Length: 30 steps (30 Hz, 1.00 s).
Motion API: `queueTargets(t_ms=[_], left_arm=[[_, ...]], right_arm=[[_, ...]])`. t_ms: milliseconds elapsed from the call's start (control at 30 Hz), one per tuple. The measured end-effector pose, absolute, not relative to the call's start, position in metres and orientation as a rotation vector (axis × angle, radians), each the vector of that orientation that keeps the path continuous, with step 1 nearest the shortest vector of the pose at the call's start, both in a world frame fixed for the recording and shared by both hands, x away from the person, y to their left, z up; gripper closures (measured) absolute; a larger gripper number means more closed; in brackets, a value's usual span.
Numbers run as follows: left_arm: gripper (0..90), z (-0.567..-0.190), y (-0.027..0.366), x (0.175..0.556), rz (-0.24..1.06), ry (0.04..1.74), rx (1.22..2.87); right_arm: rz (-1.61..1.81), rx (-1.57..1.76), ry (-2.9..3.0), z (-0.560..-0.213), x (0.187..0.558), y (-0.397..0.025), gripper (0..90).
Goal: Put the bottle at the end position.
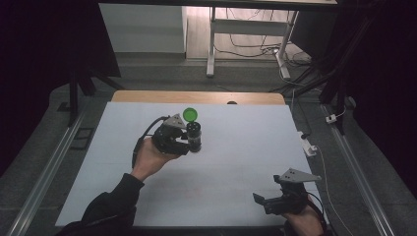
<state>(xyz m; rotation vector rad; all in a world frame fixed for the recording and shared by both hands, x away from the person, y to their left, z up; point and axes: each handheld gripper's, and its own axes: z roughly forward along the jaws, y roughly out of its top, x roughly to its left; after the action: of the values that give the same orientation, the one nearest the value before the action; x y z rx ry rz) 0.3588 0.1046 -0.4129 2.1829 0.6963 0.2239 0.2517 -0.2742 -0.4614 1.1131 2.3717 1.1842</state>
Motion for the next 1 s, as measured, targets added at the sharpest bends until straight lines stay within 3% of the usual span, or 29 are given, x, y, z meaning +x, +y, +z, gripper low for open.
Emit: queueTargets(t_ms=[1000], left_arm=[[54.2, -0.446, 0.101, 0.404, 0.285, 0.777, 2.157]], right_arm=[[1.18, 1.098, 2.4, -0.462, 0.252, -0.273, 0.0]])
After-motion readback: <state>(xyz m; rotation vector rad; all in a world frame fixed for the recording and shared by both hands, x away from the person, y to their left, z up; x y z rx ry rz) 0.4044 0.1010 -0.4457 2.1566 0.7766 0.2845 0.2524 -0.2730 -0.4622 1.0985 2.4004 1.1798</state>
